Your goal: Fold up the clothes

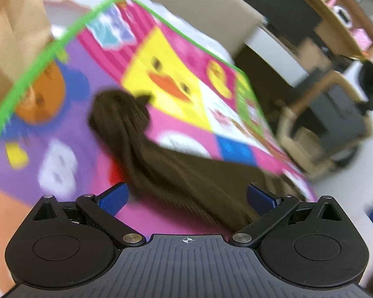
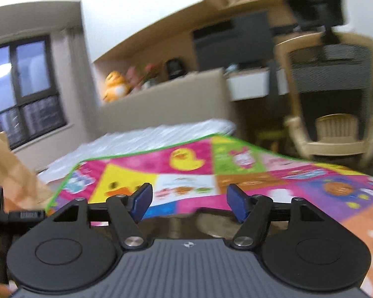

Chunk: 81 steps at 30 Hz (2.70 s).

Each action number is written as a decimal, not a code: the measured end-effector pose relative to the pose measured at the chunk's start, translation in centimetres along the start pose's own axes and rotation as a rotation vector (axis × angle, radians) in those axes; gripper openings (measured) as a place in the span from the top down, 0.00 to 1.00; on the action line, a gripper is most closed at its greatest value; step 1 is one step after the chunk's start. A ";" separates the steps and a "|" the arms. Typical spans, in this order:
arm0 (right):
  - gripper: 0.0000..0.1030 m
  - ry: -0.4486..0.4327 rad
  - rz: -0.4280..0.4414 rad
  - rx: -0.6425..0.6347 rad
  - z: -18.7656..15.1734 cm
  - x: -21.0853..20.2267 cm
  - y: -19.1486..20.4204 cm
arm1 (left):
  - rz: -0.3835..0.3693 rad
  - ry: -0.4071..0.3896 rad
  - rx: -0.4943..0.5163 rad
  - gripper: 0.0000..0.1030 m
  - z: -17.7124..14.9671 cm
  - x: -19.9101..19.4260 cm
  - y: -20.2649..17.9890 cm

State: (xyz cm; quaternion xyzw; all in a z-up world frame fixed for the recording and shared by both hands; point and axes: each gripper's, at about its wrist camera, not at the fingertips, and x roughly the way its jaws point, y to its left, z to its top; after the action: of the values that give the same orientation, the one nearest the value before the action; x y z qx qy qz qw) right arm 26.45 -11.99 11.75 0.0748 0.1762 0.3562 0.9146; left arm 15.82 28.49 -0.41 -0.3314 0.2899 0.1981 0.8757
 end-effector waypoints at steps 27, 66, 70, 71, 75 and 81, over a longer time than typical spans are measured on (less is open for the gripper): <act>0.31 -0.179 -0.116 0.441 -6.2 -3.6 -13.8 | -0.526 -0.074 0.427 0.36 -3.1 -2.7 -19.0; 0.84 0.193 0.068 -0.074 3.3 0.8 0.9 | -0.192 -0.385 1.245 0.91 -15.4 1.2 -23.2; 0.63 0.166 -0.043 -0.192 2.3 1.1 1.4 | -0.139 -0.418 0.936 0.91 -8.4 -0.9 -18.9; 0.60 0.183 -0.069 -0.246 1.5 1.8 1.9 | -0.135 -0.416 0.826 0.90 -6.2 -1.6 -17.5; 0.48 0.323 0.011 -0.527 -3.6 5.9 6.9 | -0.121 -0.433 0.599 0.90 -1.5 -3.7 -13.3; 0.48 0.413 0.015 -0.811 -9.6 11.4 12.4 | -0.109 -0.411 0.505 0.89 0.0 -4.2 -10.4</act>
State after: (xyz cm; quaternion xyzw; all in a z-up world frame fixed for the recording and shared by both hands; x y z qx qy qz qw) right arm 22.94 4.94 3.06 -0.3608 0.2009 0.4104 0.8130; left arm 18.24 20.52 7.11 -0.0719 0.1290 0.1356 0.9797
